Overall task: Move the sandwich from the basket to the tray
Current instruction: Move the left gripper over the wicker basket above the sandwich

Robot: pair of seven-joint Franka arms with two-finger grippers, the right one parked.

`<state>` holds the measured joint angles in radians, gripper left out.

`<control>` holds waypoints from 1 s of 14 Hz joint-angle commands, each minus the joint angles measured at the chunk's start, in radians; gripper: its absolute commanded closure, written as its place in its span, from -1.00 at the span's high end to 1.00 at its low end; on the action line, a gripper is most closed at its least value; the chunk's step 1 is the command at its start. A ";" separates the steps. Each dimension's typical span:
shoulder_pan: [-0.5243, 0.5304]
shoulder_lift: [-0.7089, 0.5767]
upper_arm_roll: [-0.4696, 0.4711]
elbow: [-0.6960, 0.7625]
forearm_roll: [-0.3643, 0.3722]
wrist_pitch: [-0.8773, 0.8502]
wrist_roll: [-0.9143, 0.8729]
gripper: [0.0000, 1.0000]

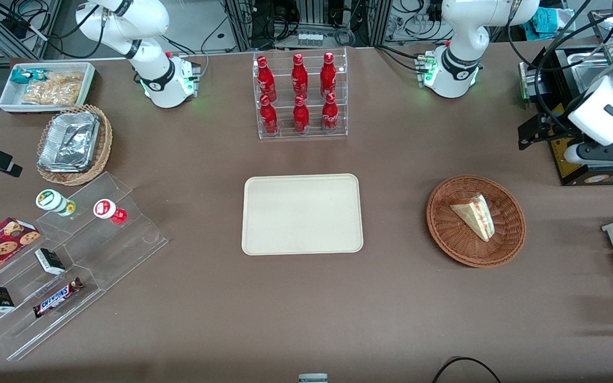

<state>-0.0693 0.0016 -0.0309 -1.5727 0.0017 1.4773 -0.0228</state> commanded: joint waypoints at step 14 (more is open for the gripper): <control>-0.004 0.067 0.008 -0.622 0.024 0.685 -0.257 1.00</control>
<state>-0.0690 0.1158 -0.0253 -2.0872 0.0128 2.0378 -0.1489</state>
